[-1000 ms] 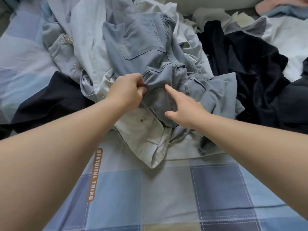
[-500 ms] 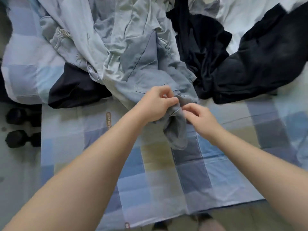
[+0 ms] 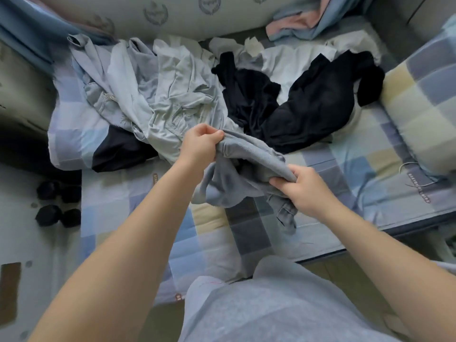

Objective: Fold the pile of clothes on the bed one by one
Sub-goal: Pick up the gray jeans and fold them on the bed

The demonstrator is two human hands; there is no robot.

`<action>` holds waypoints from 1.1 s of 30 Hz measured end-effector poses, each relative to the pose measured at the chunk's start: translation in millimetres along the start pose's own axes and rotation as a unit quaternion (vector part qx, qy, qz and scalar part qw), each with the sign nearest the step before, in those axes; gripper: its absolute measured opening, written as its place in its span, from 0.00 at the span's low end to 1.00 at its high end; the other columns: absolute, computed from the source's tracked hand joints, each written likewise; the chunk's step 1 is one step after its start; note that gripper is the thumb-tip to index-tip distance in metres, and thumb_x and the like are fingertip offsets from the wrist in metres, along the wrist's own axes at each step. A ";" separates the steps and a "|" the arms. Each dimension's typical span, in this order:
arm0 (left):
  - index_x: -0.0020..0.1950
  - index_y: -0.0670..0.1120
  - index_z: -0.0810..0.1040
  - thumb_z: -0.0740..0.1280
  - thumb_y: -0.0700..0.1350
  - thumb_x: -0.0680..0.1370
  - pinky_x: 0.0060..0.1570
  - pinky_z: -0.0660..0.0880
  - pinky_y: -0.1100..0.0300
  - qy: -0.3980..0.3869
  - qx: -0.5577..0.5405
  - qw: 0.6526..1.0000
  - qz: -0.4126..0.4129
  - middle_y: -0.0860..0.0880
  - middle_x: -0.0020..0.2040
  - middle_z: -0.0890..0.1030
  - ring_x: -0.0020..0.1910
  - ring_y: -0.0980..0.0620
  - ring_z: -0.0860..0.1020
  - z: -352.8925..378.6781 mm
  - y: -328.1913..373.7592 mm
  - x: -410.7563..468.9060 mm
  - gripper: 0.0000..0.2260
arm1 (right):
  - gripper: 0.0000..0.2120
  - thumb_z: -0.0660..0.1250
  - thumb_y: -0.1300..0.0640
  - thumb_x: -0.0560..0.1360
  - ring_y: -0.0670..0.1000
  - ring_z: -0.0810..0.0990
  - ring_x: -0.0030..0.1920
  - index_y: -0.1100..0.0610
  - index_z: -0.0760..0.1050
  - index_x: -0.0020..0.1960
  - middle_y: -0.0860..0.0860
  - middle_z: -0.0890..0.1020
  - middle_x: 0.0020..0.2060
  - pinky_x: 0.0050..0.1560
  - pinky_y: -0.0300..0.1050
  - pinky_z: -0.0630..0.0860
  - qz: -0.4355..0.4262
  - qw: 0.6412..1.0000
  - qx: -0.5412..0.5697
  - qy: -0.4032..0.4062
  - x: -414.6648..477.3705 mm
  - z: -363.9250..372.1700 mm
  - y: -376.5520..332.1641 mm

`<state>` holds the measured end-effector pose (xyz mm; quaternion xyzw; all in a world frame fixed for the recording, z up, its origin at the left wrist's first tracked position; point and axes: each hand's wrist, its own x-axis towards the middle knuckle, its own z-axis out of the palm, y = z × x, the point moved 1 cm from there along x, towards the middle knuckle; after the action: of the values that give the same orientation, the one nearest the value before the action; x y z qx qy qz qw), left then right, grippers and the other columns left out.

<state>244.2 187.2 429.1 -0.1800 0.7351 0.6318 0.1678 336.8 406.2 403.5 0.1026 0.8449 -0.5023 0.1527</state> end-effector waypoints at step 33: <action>0.41 0.44 0.73 0.63 0.42 0.83 0.42 0.70 0.51 -0.055 0.011 0.981 0.186 0.49 0.34 0.73 0.37 0.51 0.72 162.8 56.0 -122.4 0.11 | 0.29 0.76 0.41 0.68 0.36 0.76 0.61 0.43 0.71 0.66 0.39 0.78 0.60 0.63 0.41 0.74 -0.070 0.995 0.028 -0.063 -91.7 -147.8 26.0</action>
<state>328.2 362.4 512.1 -0.0029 0.7524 0.6525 0.0897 407.9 546.9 481.7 0.0154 0.8243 -0.5406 0.1676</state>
